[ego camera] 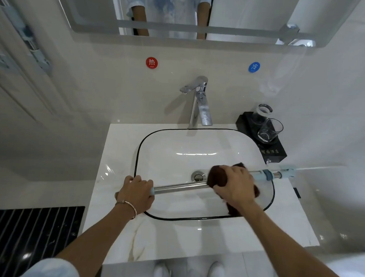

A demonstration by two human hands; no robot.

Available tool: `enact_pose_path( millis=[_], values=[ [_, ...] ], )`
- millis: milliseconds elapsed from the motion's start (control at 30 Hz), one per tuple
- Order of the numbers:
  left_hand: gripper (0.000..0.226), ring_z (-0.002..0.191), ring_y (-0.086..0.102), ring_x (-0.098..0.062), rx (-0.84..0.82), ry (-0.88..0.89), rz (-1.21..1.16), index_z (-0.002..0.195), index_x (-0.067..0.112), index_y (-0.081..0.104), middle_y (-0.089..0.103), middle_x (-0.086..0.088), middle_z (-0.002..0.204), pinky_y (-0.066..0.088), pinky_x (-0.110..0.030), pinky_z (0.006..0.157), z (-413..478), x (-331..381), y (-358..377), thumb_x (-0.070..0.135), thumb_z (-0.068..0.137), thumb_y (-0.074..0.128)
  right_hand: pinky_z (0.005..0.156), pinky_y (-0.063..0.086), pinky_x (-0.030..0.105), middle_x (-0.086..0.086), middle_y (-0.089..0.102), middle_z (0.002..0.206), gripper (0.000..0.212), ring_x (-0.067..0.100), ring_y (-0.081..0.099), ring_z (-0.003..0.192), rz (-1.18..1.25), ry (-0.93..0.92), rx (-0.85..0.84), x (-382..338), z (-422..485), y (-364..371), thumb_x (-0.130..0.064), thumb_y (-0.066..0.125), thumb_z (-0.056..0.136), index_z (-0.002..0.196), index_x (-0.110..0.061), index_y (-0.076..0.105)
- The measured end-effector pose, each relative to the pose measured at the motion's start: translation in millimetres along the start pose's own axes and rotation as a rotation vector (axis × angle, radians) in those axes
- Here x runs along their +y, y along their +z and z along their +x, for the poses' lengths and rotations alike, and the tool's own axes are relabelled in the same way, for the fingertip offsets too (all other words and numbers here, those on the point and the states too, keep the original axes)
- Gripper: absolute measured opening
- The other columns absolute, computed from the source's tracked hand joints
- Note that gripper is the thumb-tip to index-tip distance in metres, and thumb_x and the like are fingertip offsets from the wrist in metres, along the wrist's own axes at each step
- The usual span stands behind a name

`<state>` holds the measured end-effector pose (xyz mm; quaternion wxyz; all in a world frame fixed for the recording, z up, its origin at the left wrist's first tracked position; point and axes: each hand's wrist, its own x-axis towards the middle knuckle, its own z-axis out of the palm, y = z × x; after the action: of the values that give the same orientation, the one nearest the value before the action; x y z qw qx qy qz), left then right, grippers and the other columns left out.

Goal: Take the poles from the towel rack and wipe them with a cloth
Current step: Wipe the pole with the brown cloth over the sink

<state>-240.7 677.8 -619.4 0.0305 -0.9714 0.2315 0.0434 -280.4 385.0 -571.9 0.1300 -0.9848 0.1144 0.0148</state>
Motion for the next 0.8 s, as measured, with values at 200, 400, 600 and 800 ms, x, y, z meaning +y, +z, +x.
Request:
enact_pose_path(
  millis=[200,400,600,800],
  values=[
    [0.024,0.101,0.050,-0.017,-0.104,-0.032,-0.022,0.096,0.021,0.055,0.064,0.006,0.092,0.026,-0.035,0.098,-1.4,2.7,-9.1,0.035,0.083,0.041,0.080,0.050,0.041,-0.004,0.064,0.085,0.062,0.023,0.061,0.086,0.014,-0.244,0.125,-95.4,-28.7,47.8,-0.049,0.074,0.039,0.097,-0.027,0.065],
    [0.012,0.081,0.051,-0.017,-0.314,-0.094,-0.054,0.081,0.025,0.049,0.047,0.009,0.067,0.020,-0.035,0.111,5.6,3.0,-13.9,0.034,0.084,0.043,0.087,0.051,0.042,-0.008,0.063,0.092,0.063,0.021,0.061,0.094,0.051,-0.440,0.122,-86.2,-36.3,56.0,-0.043,0.072,0.045,0.105,-0.029,0.062],
    [0.024,0.070,0.049,-0.014,-0.304,-0.025,-0.004,0.060,0.027,0.036,0.041,0.011,0.059,0.024,-0.033,0.109,9.2,8.9,-28.6,0.031,0.082,0.044,0.105,0.029,0.042,-0.003,0.060,0.117,0.061,0.023,0.045,0.117,0.099,-0.528,-0.133,-64.5,-29.5,22.1,-0.040,0.066,0.067,0.126,-0.027,0.054],
    [0.014,0.074,0.058,-0.019,-0.223,-0.008,-0.162,0.065,0.028,0.045,0.048,0.009,0.065,0.041,-0.025,0.065,42.0,42.5,-85.1,0.032,0.078,0.051,0.107,0.026,0.039,-0.005,0.054,0.126,0.068,0.020,0.038,0.125,0.036,-0.393,-0.051,-27.1,-7.7,-30.6,-0.049,0.061,0.071,0.134,-0.031,0.046]
  ],
)
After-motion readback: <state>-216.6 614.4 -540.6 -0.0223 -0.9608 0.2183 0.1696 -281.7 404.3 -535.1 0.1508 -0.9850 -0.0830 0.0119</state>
